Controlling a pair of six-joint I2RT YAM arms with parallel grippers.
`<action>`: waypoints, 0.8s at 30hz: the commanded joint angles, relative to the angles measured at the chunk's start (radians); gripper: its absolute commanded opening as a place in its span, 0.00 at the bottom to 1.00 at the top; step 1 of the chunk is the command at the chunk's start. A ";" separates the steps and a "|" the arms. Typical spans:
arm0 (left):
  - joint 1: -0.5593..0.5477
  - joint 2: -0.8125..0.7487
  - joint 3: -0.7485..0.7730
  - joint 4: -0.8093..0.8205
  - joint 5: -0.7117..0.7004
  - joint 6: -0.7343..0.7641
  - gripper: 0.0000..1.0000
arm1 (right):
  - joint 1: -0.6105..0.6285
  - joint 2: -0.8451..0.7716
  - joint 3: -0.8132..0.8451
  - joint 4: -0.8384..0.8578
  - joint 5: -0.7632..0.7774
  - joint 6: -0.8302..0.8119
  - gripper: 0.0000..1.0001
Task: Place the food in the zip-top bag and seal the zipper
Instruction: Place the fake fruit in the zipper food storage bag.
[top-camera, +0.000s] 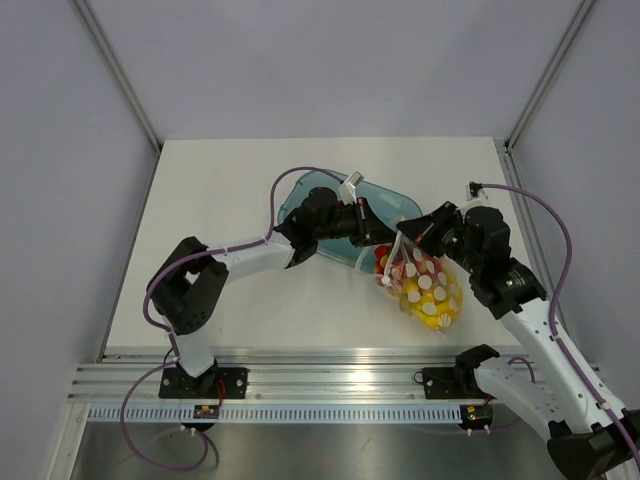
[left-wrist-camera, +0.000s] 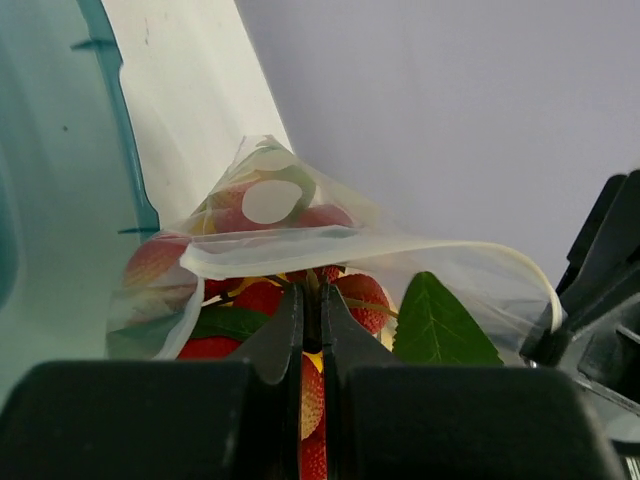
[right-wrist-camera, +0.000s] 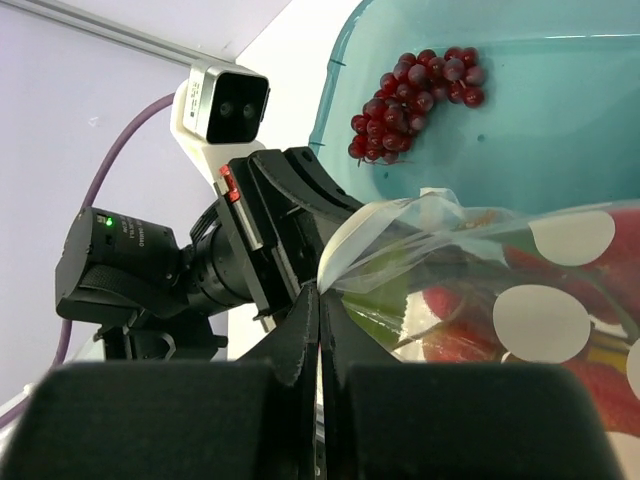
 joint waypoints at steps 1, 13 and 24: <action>-0.016 -0.016 0.054 0.030 0.111 0.023 0.00 | 0.001 -0.034 0.014 0.091 0.023 -0.006 0.00; -0.014 -0.078 0.271 -0.422 0.098 0.323 0.66 | 0.001 -0.115 -0.001 0.039 0.045 0.008 0.00; -0.013 -0.258 0.378 -0.866 0.003 0.681 0.66 | 0.001 -0.123 0.025 0.023 0.074 -0.009 0.00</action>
